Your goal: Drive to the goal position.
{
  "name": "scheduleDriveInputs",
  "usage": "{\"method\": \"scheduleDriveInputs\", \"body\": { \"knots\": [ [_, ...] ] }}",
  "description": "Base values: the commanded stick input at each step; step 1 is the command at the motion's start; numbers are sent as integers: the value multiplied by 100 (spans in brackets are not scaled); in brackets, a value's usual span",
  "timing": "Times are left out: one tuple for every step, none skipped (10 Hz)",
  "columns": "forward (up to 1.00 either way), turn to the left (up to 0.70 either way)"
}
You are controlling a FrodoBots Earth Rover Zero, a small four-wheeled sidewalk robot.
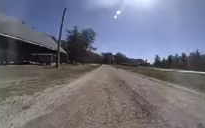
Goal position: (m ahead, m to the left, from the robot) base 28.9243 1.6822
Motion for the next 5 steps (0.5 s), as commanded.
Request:
{"method": "scheduleDriveInputs", "body": {
  "knots": [
    [70, 0],
    [70, 0],
    [70, 0],
    [70, 0],
    [70, 0]
  ]
}}
